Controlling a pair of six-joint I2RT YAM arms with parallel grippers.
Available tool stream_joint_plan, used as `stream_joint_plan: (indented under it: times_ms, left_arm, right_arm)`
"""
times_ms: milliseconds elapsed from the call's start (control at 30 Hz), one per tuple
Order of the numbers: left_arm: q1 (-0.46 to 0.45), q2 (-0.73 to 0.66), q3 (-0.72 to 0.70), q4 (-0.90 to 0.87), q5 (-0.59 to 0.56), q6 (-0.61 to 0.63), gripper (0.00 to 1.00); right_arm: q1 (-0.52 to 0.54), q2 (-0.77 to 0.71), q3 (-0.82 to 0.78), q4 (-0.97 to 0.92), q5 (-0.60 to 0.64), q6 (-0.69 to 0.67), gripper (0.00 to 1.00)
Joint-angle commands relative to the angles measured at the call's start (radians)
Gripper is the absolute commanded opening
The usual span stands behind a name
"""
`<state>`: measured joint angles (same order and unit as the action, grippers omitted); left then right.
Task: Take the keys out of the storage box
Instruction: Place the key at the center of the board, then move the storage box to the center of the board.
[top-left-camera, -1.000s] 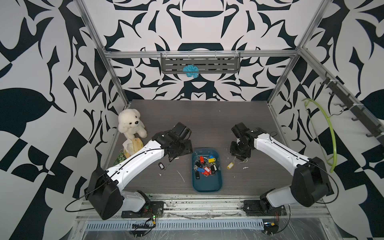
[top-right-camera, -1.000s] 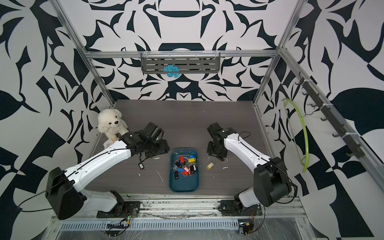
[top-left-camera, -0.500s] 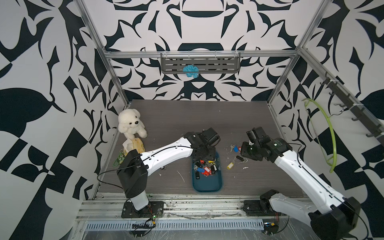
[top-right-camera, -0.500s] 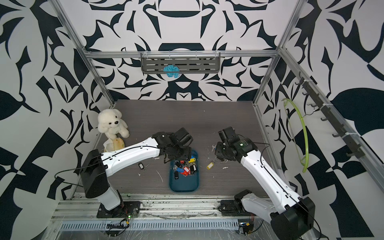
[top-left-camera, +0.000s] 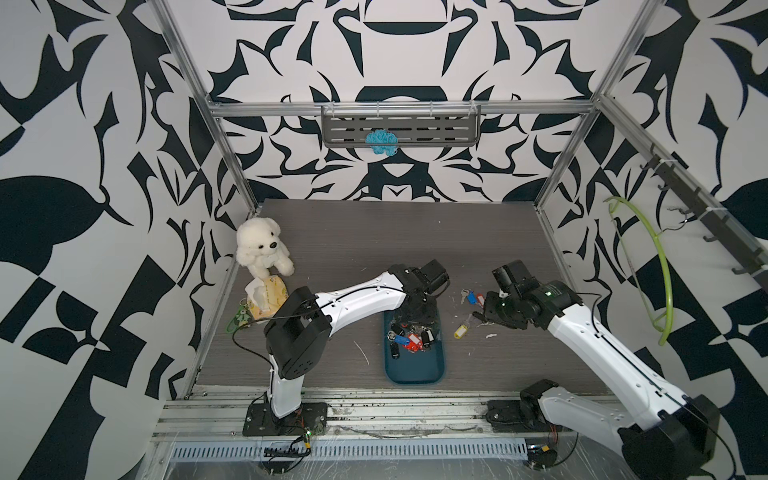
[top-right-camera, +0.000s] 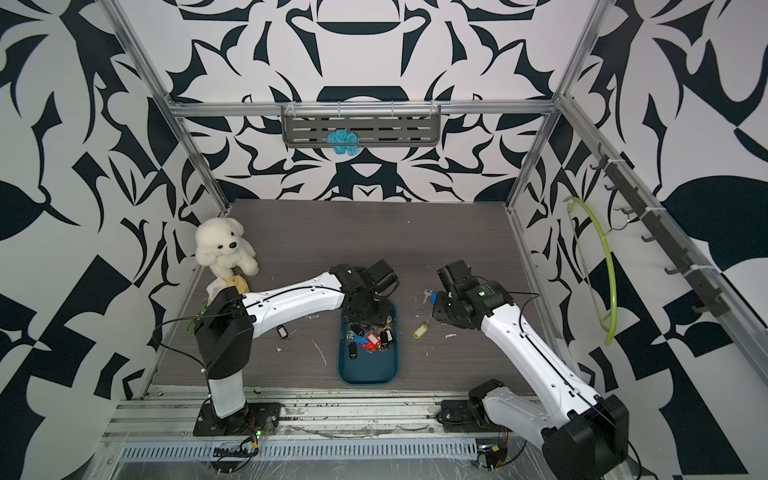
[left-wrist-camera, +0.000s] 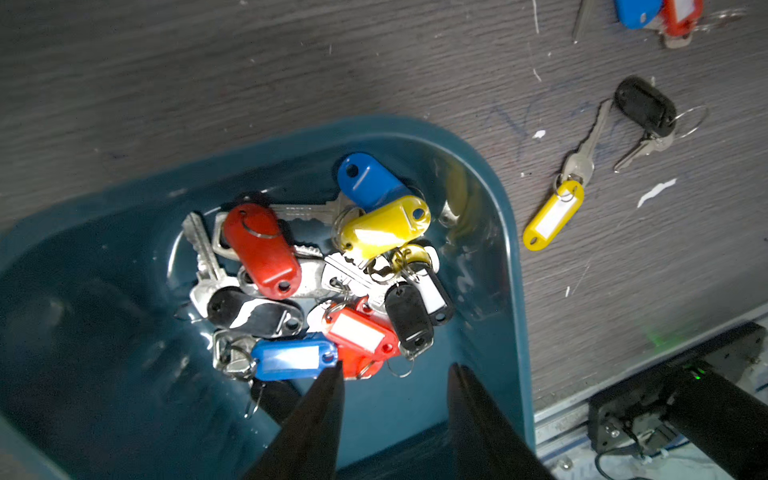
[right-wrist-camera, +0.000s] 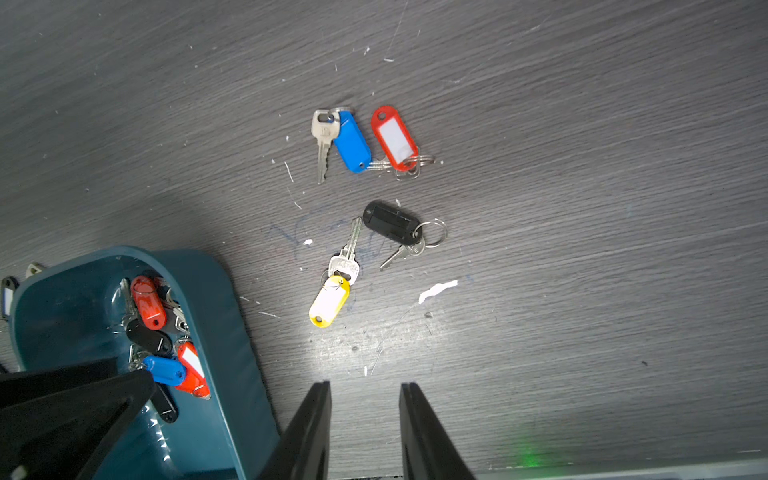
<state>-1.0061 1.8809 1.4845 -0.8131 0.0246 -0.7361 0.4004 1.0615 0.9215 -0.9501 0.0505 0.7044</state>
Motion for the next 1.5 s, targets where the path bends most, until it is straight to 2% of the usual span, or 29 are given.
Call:
stream_joint_plan:
  times_ms: [0,233,567,1133,1467]
  left_arm:
    - [0.004,0.008,-0.003,-0.034,0.034,0.016,0.43]
    - [0.015,0.013,-0.072,-0.022,0.084,-0.011,0.46]
    - [0.087,0.017,-0.161,0.038,0.155,0.002,0.49]
    - [0.099,0.071,-0.143,0.058,0.171,0.088,0.49]
    - [0.102,0.111,-0.118,0.041,0.165,0.132,0.40]
  right_arm:
    - [-0.004,0.002,-0.001,-0.006,0.010,0.011,0.33]
    - [-0.005,0.027,-0.009,0.017,-0.022,0.030,0.33]
    - [-0.005,0.032,-0.006,0.014,-0.031,0.031,0.33]
    - [-0.005,0.044,-0.010,0.019,-0.039,0.040,0.32]
    - [-0.005,0.041,-0.010,0.019,-0.043,0.043,0.31]
